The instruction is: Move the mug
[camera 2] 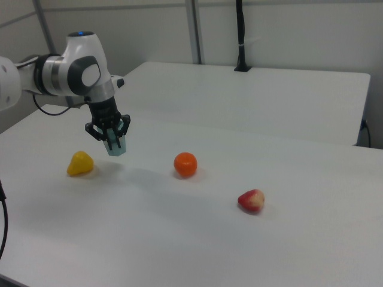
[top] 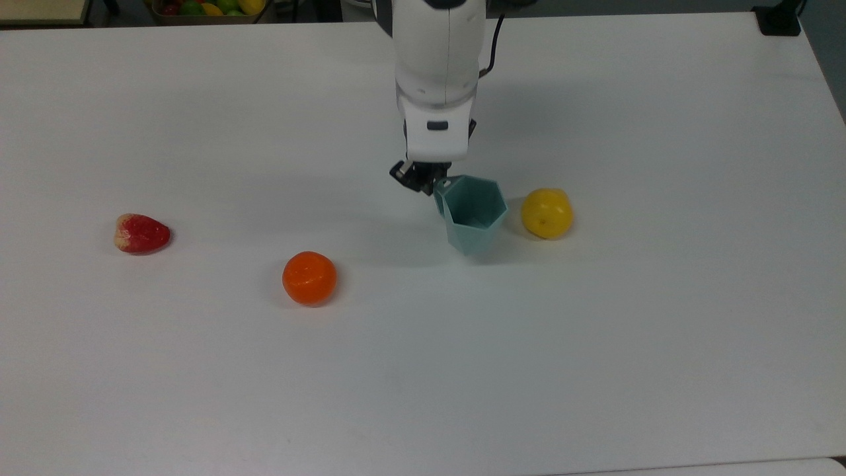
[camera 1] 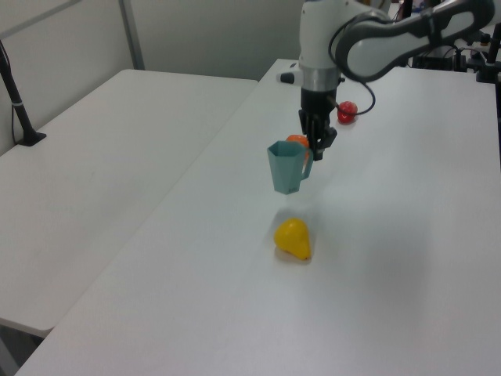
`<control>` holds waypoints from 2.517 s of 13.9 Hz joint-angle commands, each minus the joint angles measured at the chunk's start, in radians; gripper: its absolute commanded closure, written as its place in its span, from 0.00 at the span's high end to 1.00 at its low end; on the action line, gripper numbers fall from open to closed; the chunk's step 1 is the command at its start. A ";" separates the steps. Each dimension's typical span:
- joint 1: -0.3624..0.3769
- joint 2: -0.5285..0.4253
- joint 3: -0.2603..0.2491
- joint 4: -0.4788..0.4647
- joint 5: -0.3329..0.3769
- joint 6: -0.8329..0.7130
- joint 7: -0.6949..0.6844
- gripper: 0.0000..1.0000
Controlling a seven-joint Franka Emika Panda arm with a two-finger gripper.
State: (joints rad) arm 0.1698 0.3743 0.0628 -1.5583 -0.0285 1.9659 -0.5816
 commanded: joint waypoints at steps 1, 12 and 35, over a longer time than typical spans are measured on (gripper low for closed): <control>-0.038 -0.083 0.020 -0.029 0.032 -0.117 0.138 0.02; -0.256 -0.321 0.063 -0.399 0.047 -0.026 0.515 0.02; -0.329 -0.363 0.058 -0.545 0.045 0.107 0.661 1.00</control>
State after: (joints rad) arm -0.1528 0.0790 0.1113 -2.0927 -0.0014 2.0949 0.0670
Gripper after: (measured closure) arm 0.203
